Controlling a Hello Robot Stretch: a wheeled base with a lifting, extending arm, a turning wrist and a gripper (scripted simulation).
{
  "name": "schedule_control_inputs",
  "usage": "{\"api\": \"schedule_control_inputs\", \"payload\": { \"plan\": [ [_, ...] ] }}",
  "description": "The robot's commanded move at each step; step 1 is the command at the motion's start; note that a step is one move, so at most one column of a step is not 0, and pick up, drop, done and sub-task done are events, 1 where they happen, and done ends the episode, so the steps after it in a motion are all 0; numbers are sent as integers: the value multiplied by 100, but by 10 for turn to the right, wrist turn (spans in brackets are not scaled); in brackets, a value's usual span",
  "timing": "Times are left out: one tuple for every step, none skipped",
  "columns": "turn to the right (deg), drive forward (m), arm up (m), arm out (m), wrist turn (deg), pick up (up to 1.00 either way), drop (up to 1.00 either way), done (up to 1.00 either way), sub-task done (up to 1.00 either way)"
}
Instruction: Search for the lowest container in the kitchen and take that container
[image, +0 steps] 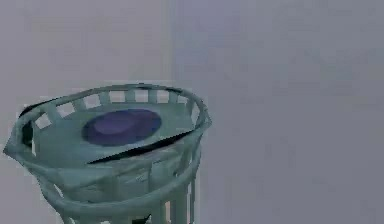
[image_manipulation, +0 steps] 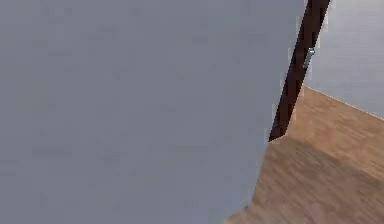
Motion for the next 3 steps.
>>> {"api": "schedule_control_inputs", "payload": {
  "plan": [
    [450,0,0,0,0,0,0,0,0],
    [450,0,0,0,0,0,0,0,0],
    [450,0,0,0,0,0,0,0,0]
  ]
}}
